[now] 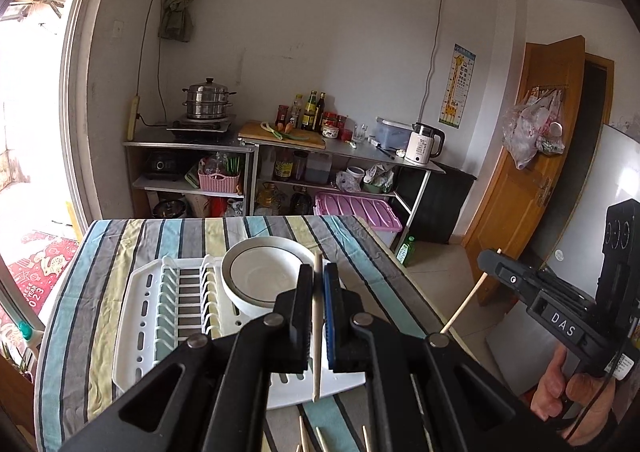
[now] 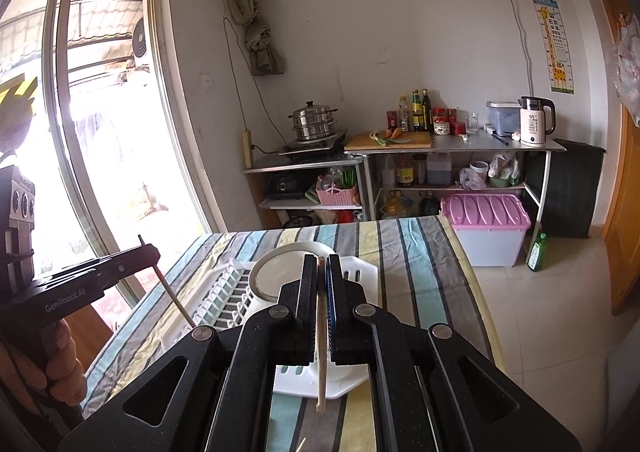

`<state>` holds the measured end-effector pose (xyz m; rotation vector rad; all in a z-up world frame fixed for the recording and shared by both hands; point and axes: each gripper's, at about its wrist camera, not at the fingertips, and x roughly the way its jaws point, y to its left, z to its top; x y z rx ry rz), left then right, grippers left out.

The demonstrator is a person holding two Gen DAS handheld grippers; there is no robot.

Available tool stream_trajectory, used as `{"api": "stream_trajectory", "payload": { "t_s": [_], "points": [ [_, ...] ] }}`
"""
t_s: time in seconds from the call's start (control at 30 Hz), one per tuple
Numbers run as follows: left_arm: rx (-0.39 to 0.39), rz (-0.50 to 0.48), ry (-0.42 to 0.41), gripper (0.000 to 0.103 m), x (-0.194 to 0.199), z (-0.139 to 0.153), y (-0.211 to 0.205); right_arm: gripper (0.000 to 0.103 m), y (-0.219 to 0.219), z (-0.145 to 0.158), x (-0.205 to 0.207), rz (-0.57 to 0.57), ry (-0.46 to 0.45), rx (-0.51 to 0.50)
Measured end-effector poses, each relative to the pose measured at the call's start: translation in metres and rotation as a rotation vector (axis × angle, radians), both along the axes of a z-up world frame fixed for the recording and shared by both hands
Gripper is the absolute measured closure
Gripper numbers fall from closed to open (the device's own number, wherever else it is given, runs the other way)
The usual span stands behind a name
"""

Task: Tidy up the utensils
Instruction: 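Lower the chopstick into the white cup and open the right tool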

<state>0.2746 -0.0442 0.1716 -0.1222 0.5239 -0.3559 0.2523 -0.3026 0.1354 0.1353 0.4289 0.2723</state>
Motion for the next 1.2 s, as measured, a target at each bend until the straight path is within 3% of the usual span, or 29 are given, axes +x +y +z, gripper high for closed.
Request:
{"api": "stream_trajectory", "payload": {
  "t_s": [0.47, 0.9, 1.2],
  "points": [
    [-0.047, -0.035, -0.017, 0.097, 0.065, 0.001, -0.032, 0.099, 0.000, 0.004, 0.059, -0.010, -0.029, 0.032],
    [-0.048, -0.035, 0.117, 0.097, 0.104, -0.048, -0.041, 0.099, 0.000, -0.047, 0.103, -0.014, 0.088, 0.050],
    [-0.021, -0.024, 0.158, 0.097, 0.112, -0.064, -0.041, 0.099, -0.005, -0.060, 0.112, -0.032, 0.133, 0.049]
  ]
}}
